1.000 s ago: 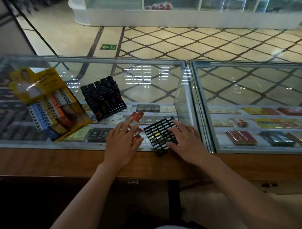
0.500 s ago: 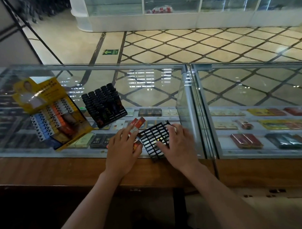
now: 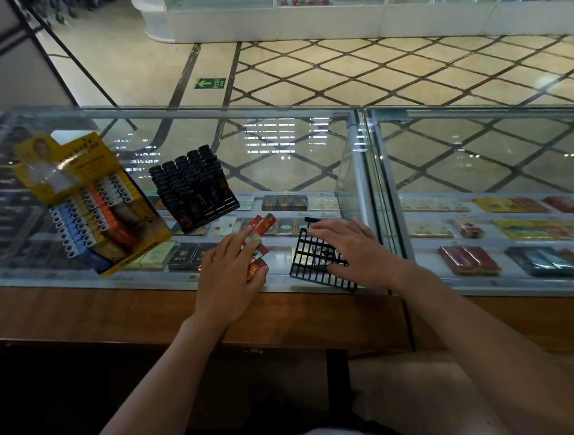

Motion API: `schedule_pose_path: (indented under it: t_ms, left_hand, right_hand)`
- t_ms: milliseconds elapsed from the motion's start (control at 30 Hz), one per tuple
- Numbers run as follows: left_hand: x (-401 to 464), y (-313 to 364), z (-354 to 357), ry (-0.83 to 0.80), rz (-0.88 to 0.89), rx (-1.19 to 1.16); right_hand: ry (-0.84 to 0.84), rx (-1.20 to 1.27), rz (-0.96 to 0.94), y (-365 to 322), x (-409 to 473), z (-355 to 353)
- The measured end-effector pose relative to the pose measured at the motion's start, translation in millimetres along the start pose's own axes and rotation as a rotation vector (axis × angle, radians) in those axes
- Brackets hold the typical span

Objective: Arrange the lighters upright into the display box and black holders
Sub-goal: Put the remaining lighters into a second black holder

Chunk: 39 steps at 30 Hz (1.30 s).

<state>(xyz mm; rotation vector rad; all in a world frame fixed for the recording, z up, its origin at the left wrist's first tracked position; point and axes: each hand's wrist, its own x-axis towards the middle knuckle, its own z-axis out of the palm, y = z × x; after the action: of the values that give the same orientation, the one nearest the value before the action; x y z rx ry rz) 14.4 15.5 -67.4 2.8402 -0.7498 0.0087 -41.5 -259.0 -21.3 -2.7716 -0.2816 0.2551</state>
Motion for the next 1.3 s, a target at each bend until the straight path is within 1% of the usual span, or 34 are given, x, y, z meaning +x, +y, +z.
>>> schedule_pose_path:
  t_ms: [33, 100, 167, 233, 300, 367, 467, 500, 533, 567, 600, 633, 667, 700, 733, 767, 867, 967, 1033, 1100, 1200, 1233, 1300]
  left_hand:
    - [-0.5, 0.9, 0.0, -0.003, -0.004, 0.006]
    - [-0.3, 3.2, 1.0, -0.004, -0.015, 0.020]
    - [0.3, 4.2, 0.9, -0.004, -0.024, 0.034]
    - [0.3, 4.5, 0.6, -0.008, -0.023, 0.038]
    - [-0.5, 4.3, -0.7, -0.006, -0.016, 0.028]
    - [-1.9, 4.2, -2.5, 0.000, -0.009, 0.009]
    - [-1.0, 3.6, -3.8, -0.001, -0.002, 0.009]
    - [-0.8, 3.7, -3.6, 0.002, -0.001, 0.013]
    - [-0.7, 3.7, -3.4, 0.008, 0.000, 0.019]
    - [-0.8, 4.4, -2.8, 0.014, 0.003, 0.031]
    - [-1.3, 4.8, -2.0, 0.018, 0.005, 0.047]
    - [-1.6, 5.6, -1.6, 0.020, 0.003, 0.060]
    - [-1.4, 6.2, -1.6, 0.024, -0.002, 0.067]
    - [-1.2, 6.6, -1.9, 0.024, -0.007, 0.072]
    - [-1.0, 7.0, -2.2, 0.025, -0.008, 0.077]
    - [-0.9, 7.8, -2.1, 0.025, -0.004, 0.085]
    - [-1.7, 7.3, -2.2, 0.018, 0.005, 0.089]
    - [-2.1, 5.3, -3.0, 0.009, -0.007, 0.030]
    - [-2.9, 6.1, -3.8, 0.011, -0.011, 0.010]
    - [-2.6, 7.0, -4.1, 0.019, -0.013, -0.005]
    - [-2.0, 7.1, -2.7, 0.026, -0.017, -0.004]
    - [-1.9, 7.2, -2.5, 0.027, -0.017, -0.003]
    - [-1.1, 6.2, -1.9, 0.025, -0.011, -0.015]
  right_hand:
    - [0.072, 0.019, 0.012, -3.0, -3.8, 3.7]
    - [0.203, 0.022, 0.120, -19.1, -10.2, 16.0]
    - [0.206, -0.002, 0.280, -39.2, -8.7, 31.3]
    - [0.154, -0.022, 0.377, -49.4, -1.1, 42.5]
    - [0.095, -0.070, 0.357, -46.8, 3.9, 44.0]
    - [0.012, -0.110, 0.227, -36.1, 3.1, 36.0]
    - [-0.189, -0.192, -0.009, -15.1, 2.0, 13.4]
    - [-0.223, -0.214, -0.058, -11.0, 0.7, 8.4]
    - [-0.197, -0.210, -0.075, -10.0, -1.8, 6.2]
    - [-0.107, -0.174, -0.053, -12.5, -5.5, 7.5]
    - [0.018, -0.116, 0.013, -19.8, -10.1, 11.4]
    - [0.127, -0.055, 0.121, -30.4, -13.3, 17.9]
    - [0.186, 0.001, 0.237, -42.6, -13.5, 24.1]
    - [0.187, 0.046, 0.331, -53.6, -11.0, 31.9]
    - [0.148, 0.048, 0.387, -62.9, -7.3, 39.2]
    - [0.102, 0.004, 0.402, -68.7, -3.6, 45.6]
    - [0.024, -0.102, 0.302, -67.3, 1.5, 44.2]
    - [-0.132, -0.162, 0.074, -39.1, 1.2, 25.8]
    - [-0.203, -0.219, -0.029, -18.6, -0.8, 12.4]
    - [-0.144, -0.178, -0.009, -7.1, -4.8, 7.5]
    - [0.029, -0.075, 0.166, -10.7, -11.7, 13.0]
    - [0.045, -0.060, 0.200, -12.6, -12.3, 16.1]
    - [0.025, -0.027, 0.201, -14.3, -11.8, 19.0]
